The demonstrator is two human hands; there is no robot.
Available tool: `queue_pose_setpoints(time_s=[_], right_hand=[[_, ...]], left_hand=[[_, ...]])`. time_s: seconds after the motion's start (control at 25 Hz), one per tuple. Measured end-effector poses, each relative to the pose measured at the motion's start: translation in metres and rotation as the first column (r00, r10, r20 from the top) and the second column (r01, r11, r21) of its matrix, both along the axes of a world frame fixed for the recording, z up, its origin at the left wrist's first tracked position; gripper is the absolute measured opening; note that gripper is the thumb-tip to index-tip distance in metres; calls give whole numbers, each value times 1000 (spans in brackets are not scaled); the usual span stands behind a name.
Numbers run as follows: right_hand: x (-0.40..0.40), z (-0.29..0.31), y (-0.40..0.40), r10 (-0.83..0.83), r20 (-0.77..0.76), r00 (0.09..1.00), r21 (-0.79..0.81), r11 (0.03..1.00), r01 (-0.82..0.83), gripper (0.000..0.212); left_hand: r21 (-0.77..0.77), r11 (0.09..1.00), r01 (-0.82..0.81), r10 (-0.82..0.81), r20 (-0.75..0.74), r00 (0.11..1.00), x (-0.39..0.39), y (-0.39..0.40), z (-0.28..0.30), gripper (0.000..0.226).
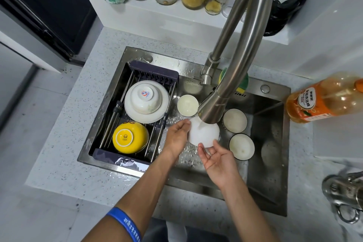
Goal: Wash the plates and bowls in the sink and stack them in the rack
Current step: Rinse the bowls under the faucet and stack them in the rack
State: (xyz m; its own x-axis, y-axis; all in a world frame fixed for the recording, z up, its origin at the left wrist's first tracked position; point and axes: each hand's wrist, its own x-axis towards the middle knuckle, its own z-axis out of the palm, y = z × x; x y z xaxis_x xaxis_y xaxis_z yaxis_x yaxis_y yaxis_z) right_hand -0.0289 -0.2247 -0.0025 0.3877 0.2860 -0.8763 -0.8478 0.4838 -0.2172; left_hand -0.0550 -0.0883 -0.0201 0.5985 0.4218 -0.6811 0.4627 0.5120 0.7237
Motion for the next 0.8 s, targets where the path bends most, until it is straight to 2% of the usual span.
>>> queue_pose_setpoints(time_s=[0.04, 0.08, 0.12, 0.16, 0.2, 0.24, 0.28, 0.32, 0.36, 0.4, 0.44, 0.48, 0.68, 0.8], right_hand=[[2, -2, 0, 48, 55, 997, -32, 998, -46, 6], [4, -8, -2, 163, 153, 975, -128, 981, -144, 8], [4, -12, -5, 357, 273, 893, -301, 914, -273, 9], [2, -16, -6, 575, 365, 733, -503, 784, -364, 11], [-2, -19, -6, 748, 407, 524, -678, 632, -376, 12], [-4, -21, -4, 865, 401, 301, -812, 488, -319, 12], [-6, -22, 0, 935, 343, 89, -909, 354, -220, 15], [-7, -22, 2, 970, 228, -85, -971, 220, -95, 20], [-8, -19, 3, 975, 80, -207, -995, 89, 38, 25], [-10, -16, 2, 961, -56, -270, -989, -17, 145, 29], [-13, -13, 2, 941, -156, -301, -970, -90, 225, 31], [-17, -12, 3, 928, -203, -313, -953, -113, 282, 33], [-14, -6, 11, 929, -248, -273, -943, -167, 288, 31], [-20, -5, 5, 934, -235, -269, -922, -126, 367, 38]], left_hand=[[-4, 1000, -3, 3, -7, 1000, 1, 2, 1, 17], [-18, 1000, -1, 1, -19, 1000, 2, 3, 3, 18], [-44, 999, 7, -8, -31, 999, 2, 3, 2, 18], [-76, 997, 16, -19, -37, 999, 1, 4, 1, 20], [-100, 995, 24, -29, -48, 998, 0, 5, -1, 25], [-120, 992, 22, -29, -53, 998, -3, 5, -1, 29], [-127, 992, 14, -21, -56, 998, -6, 7, -1, 31], [-142, 990, -4, -5, -62, 998, -10, 9, 0, 33], [-161, 987, -12, 1, -70, 998, -13, 11, 1, 35], [-182, 983, -9, -4, -70, 998, -16, 14, 2, 37], [-182, 983, 3, -15, -66, 998, -18, 16, 1, 40], [-175, 984, 12, -24, -67, 997, -20, 18, 1, 40], [-139, 990, -14, 0, -99, 995, -26, 20, 0, 29], [-138, 990, -38, 27, -86, 996, -27, 21, -4, 23]])
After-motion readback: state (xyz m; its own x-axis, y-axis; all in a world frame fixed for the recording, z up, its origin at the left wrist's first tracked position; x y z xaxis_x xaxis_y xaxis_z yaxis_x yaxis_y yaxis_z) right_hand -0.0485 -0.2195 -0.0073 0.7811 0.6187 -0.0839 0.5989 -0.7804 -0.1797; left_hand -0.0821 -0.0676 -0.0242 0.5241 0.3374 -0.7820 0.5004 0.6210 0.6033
